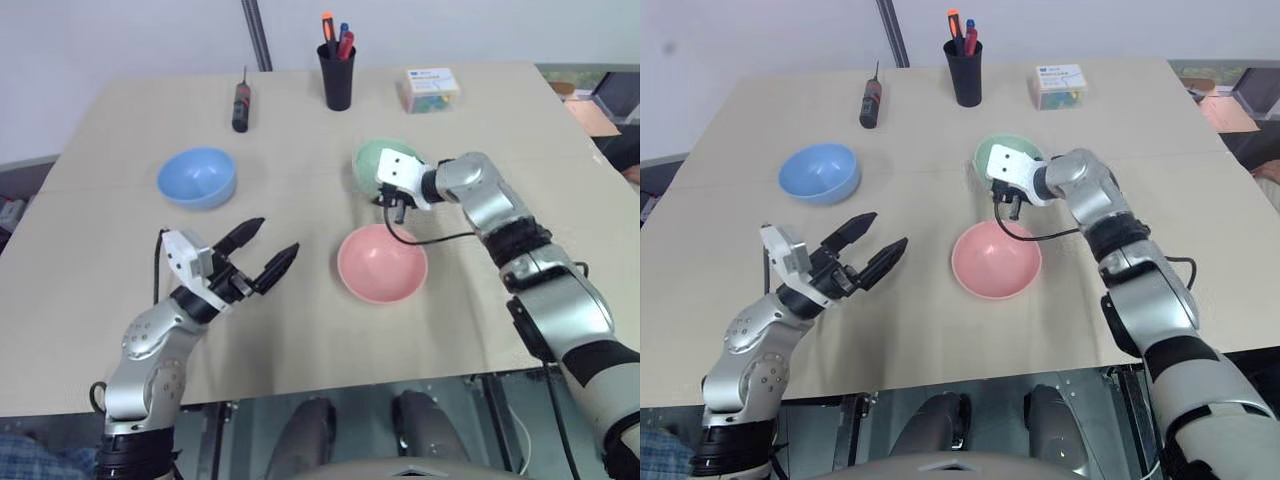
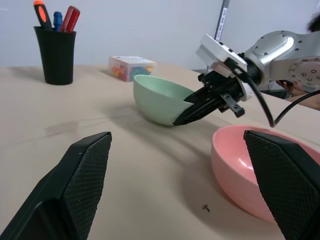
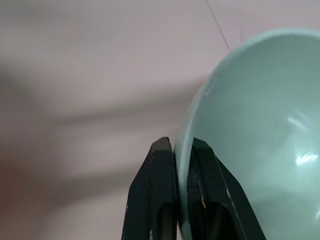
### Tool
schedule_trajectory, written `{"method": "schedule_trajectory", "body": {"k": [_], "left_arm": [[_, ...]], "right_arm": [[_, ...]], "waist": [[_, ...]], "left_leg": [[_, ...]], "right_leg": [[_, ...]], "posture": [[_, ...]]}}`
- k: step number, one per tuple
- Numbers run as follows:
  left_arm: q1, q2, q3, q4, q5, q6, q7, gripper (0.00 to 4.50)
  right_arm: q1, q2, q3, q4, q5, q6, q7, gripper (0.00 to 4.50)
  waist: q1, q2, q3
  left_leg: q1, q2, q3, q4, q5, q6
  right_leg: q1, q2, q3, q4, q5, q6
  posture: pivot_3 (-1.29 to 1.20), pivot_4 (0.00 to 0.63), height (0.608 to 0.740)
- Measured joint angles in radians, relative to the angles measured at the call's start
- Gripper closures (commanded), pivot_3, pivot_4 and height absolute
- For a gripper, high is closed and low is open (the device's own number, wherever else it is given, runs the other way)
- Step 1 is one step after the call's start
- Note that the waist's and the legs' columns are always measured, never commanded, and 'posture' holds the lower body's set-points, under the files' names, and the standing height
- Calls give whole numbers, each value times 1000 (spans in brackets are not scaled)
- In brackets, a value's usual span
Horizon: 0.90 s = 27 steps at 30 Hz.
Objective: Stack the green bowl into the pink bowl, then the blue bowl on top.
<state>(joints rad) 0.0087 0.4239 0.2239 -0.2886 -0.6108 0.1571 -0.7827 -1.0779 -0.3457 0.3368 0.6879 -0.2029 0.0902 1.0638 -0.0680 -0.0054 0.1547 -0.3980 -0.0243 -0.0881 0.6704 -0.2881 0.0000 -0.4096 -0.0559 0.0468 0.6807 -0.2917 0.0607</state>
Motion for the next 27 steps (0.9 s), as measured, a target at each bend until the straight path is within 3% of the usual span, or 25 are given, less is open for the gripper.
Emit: {"method": "schedule_trajectory", "body": {"k": [5, 8, 15, 18, 19, 26, 27], "left_arm": [[-5, -19, -7, 5, 1, -30, -14, 0], [-29, -38, -32, 29, 2, -45, -29, 0], [-91, -37, -41, 103, 3, -70, -75, 0], [-116, -36, -42, 130, 12, -77, -94, 0], [-130, -36, -42, 144, 15, -77, -101, 0], [-155, -36, -48, 169, 18, -74, -130, 0], [-165, -35, -49, 176, 20, -69, -127, 0]], "right_arm": [[115, -156, -4, -429, 95, 90, 179, 4457], [192, -251, -12, -758, 197, 238, 277, 4457], [315, -361, 6, -1127, 320, 429, 326, 4457], [331, -360, 37, -1183, 322, 472, 283, 3523], [331, -358, 42, -1189, 320, 484, 260, 2954], [323, -358, 32, -1183, 326, 563, 172, 174], [324, -358, 5, -1189, 359, 610, 166, 174]], "waist": [[8, 0, 0], [11, 0, 0], [29, 0, 0], [29, 0, 0], [30, -1, 0], [31, -1, 0], [31, -1, 0]], "left_leg": [[0, 0, -1, 0, 0, 0], [0, 0, -1, 0, 0, 0], [0, 0, -2, 3, 0, 0], [0, -1, -2, 3, 0, 0], [0, -1, -2, 4, 0, 0], [0, -1, -2, 4, 0, 0], [0, -1, -2, 4, 0, 0]], "right_leg": [[0, -1, -1, 0, 0, 0], [0, -4, -1, 0, 0, 0], [1, -5, -2, 1, 0, 0], [2, -5, -2, 1, 0, 0], [2, -4, -2, 1, 0, 0], [2, -4, -3, 1, 0, 0], [2, -5, -3, 1, 0, 0]], "posture": [[0, 150, 740], [0, 150, 740], [0, 150, 740], [0, 150, 740], [0, 150, 740], [0, 150, 740], [0, 150, 740]]}}
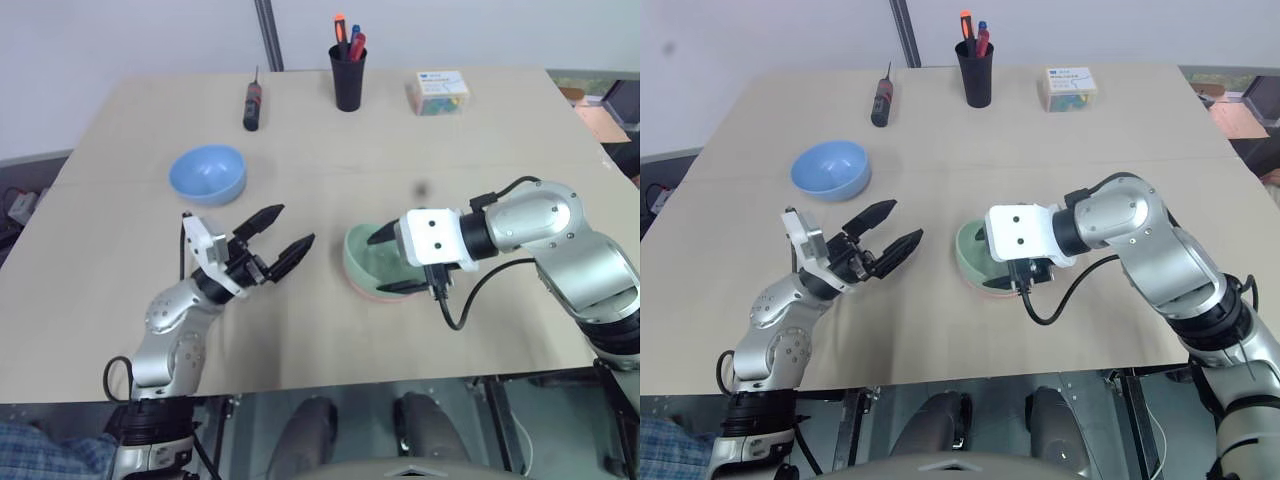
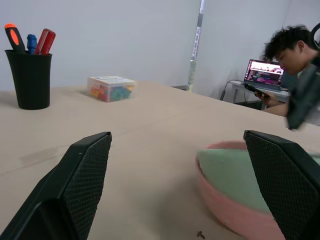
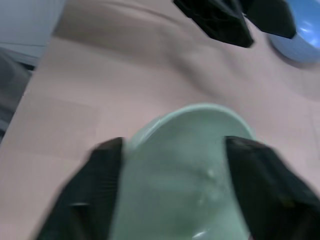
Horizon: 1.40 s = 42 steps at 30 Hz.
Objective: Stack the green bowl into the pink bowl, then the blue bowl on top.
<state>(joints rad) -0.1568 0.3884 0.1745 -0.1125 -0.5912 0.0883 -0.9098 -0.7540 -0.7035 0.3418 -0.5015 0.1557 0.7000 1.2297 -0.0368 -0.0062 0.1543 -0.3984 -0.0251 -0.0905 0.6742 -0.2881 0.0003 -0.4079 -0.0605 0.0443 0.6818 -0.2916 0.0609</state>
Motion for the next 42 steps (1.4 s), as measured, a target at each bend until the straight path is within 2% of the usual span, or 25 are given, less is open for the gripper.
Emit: {"method": "schedule_trajectory", "body": {"k": [3, 10, 14, 17, 19, 27, 34, 37, 42], "left_arm": [[-25, 2, 0, 13, 14, 17, 28, 0], [-110, 117, 18, 32, 141, 109, 208, 0], [-184, 217, 13, 124, 242, 148, 256, 0], [-261, 295, -19, 213, 337, 171, 275, 0], [-299, 328, -38, 262, 395, 180, 282, 0], [-371, 334, -116, 408, 494, 199, 274, 0], [-458, 342, -174, 577, 577, 111, 256, 0], [-513, 345, -188, 691, 619, 54, 256, 725], [-564, 345, -211, 807, 652, -24, 245, 2826]], "right_arm": [[1, 0, -74, -13, 68, 81, -23, 174], [13, 44, -468, -37, 358, 418, -185, 174], [11, 22, -596, -40, 466, 477, -228, 174], [17, -38, -665, -39, 531, 472, -233, 174], [32, -77, -701, -38, 557, 461, -242, 174], [97, -117, -709, -38, 613, 421, -308, 174], [129, -147, -705, -44, 636, 383, -351, 174], [152, -152, -702, -45, 640, 364, -369, 154], [181, -167, -701, -45, 652, 334, -376, 154]], "waist": [[2, 0, 0], [1, 0, 0], [2, 0, 0], [2, 0, 0], [1, 0, 0], [-3, 0, 0], [0, -1, 0], [-1, -1, 1], [-2, -1, 1]], "left_leg": [[0, 0, -1, 0, 0, 0], [0, 0, 0, 0, 0, 0], [0, 0, 0, -1, 0, 1], [0, -1, 0, -1, 0, 1], [0, -1, 0, -1, 0, 1], [0, -1, 1, -1, 0, 1], [-1, -1, 1, -1, 0, 1], [-1, -1, 1, -1, 0, 1], [-1, -1, 1, 0, 0, 1]], "right_leg": [[0, 0, 0, 0, 0, 0], [0, 4, 0, 0, 0, 0], [0, 5, 0, 1, 0, 0], [0, 5, 0, 1, 0, 0], [0, 5, 0, 0, 0, 0], [0, 5, 1, 1, 0, 0], [0, 5, 1, 1, 0, 0], [0, 5, 0, 1, 0, 0], [-1, 5, 0, 1, 0, 0]], "posture": [[0, 150, 740], [0, 150, 740], [0, 150, 740], [0, 150, 740], [0, 150, 740], [0, 150, 740], [0, 150, 740], [0, 150, 740], [0, 150, 740]]}}
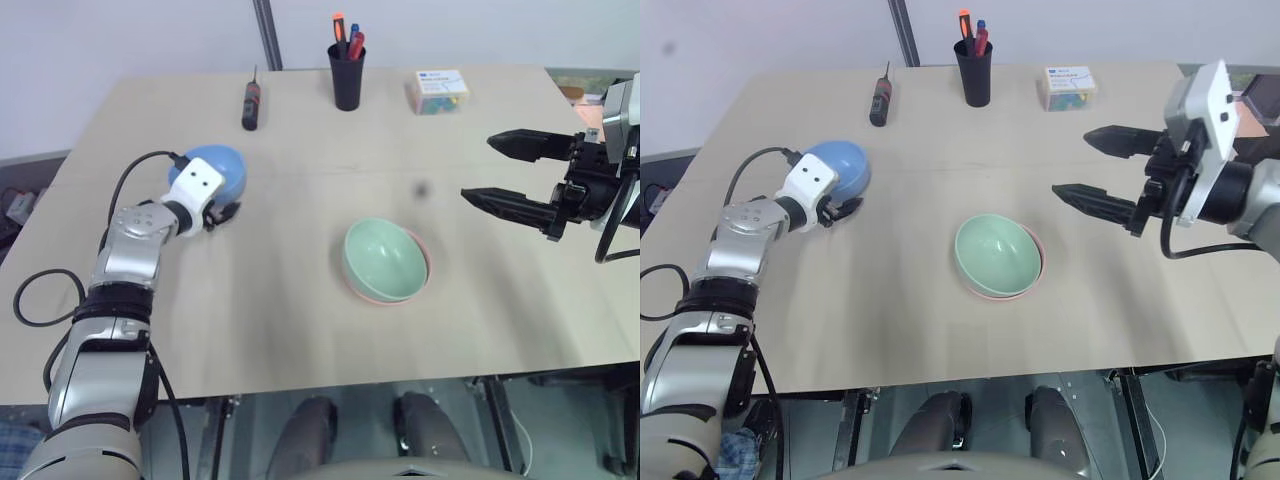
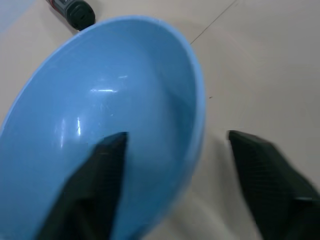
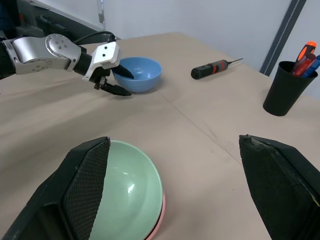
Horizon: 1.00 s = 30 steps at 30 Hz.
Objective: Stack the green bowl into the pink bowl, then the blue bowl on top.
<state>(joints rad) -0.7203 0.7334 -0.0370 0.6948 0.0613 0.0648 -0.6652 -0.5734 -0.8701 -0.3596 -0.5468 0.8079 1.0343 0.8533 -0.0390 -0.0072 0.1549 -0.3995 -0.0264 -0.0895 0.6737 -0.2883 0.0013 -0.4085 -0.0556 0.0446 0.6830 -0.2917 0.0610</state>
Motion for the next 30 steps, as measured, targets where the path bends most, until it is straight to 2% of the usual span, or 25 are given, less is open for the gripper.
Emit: {"method": "schedule_trajectory", "body": {"k": [4, 5, 12, 17, 23, 30], "left_arm": [[-20, 0, -6, 70, 18, -57, -2, 4348], [-29, 0, -3, 74, 18, -66, 2, 4429], [-43, 1, -5, 113, 27, -99, -14, 4429], [-59, -37, -7, 83, 7, -101, -98, 4429], [-51, -139, -86, -167, -46, -88, -262, 4429], [-64, -312, -195, -428, -75, 72, -328, 4429]], "right_arm": [[42, -26, 0, -1, 15, -34, 13, 154], [46, -30, 0, 0, 18, -36, 13, 154], [49, -61, -1, 3, 51, -67, 19, 154], [73, -75, -3, 13, 64, -91, 27, 154], [133, -76, -15, 21, 103, -118, 59, 154], [401, -63, -124, 70, 91, -217, 162, 154]], "waist": [[0, 0, 0], [0, 0, 0], [-1, 0, 0], [7, -1, 1], [23, -3, 1], [27, -3, 2]], "left_leg": [[0, 0, 0, 1, 0, 0], [0, 0, 0, 1, 0, 0], [0, 0, 0, 5, -1, 1], [-1, -1, -1, 10, -2, 3], [-2, -1, -1, 13, -2, 3], [-1, -1, 0, 14, -2, 4]], "right_leg": [[0, 0, 0, 1, 0, 0], [0, 0, 0, 1, 0, 0], [0, 0, 0, 5, 0, 0], [0, 0, 0, 9, 0, 0], [0, 0, 0, 11, 0, 0], [1, 1, 1, 12, 0, 0]], "posture": [[0, 150, 740], [0, 150, 740], [0, 150, 740], [0, 150, 740], [0, 150, 740], [0, 150, 740]]}}
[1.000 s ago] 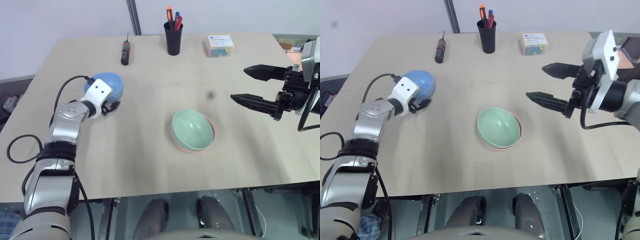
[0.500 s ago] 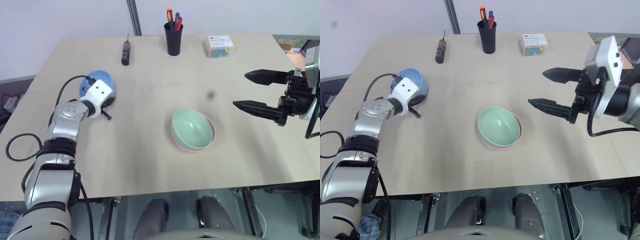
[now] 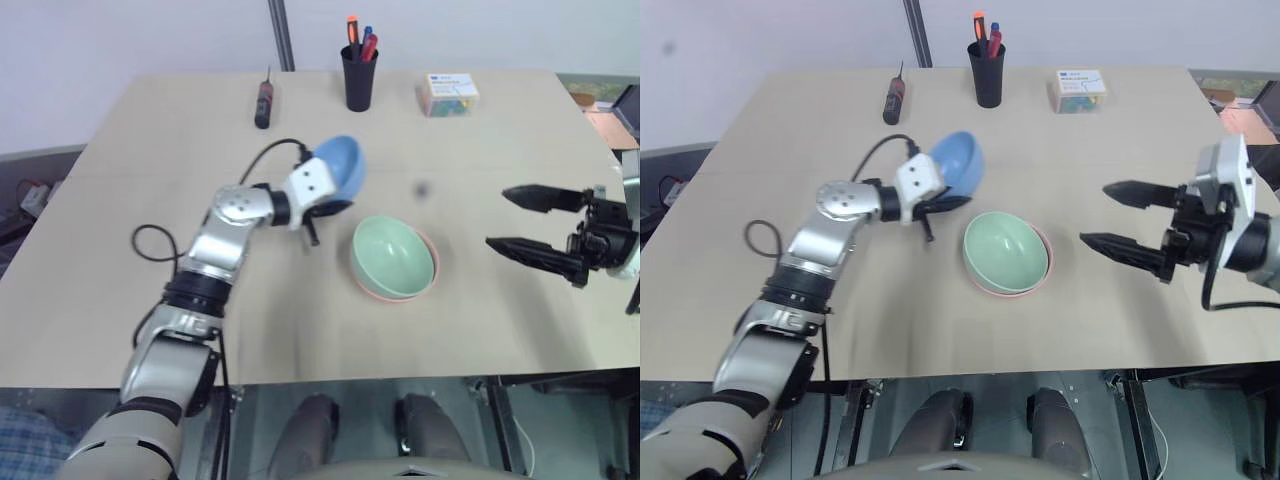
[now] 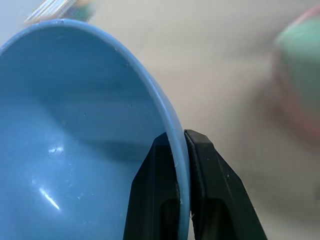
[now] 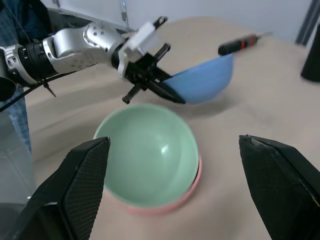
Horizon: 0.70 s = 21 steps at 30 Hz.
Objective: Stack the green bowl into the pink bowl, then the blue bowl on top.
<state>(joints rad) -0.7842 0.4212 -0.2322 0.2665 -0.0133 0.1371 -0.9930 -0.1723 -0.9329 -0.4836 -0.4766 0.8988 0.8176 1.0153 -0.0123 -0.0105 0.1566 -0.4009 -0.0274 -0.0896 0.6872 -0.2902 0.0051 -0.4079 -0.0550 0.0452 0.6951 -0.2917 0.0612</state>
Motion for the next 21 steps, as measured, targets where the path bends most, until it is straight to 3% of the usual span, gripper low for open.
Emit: {"method": "schedule_trajectory", "body": {"k": [4, 9, 21], "left_arm": [[-57, -48, -58, -104, -30, 37, -67, 4429], [-82, -40, -104, -203, -68, 54, -169, 4429], [-83, 190, -142, -462, -140, 120, -444, 4429]], "right_arm": [[80, 0, -60, 5, 29, -12, 45, 154], [155, -2, -95, 7, 22, -41, 79, 154], [248, -1, -98, 20, -32, -101, 74, 154]], "waist": [[-5, 0, 0], [-5, 0, 0], [-2, 0, 1]], "left_leg": [[2, 0, 1, 0, 0, 0], [4, 2, 1, 0, 0, 0], [6, 2, 0, 0, 0, 1]], "right_leg": [[1, 2, 1, 1, 0, 0], [2, 3, 1, 1, 0, 0], [6, 3, 1, -1, 0, 0]], "posture": [[0, 150, 740], [0, 150, 740], [0, 150, 740]]}}
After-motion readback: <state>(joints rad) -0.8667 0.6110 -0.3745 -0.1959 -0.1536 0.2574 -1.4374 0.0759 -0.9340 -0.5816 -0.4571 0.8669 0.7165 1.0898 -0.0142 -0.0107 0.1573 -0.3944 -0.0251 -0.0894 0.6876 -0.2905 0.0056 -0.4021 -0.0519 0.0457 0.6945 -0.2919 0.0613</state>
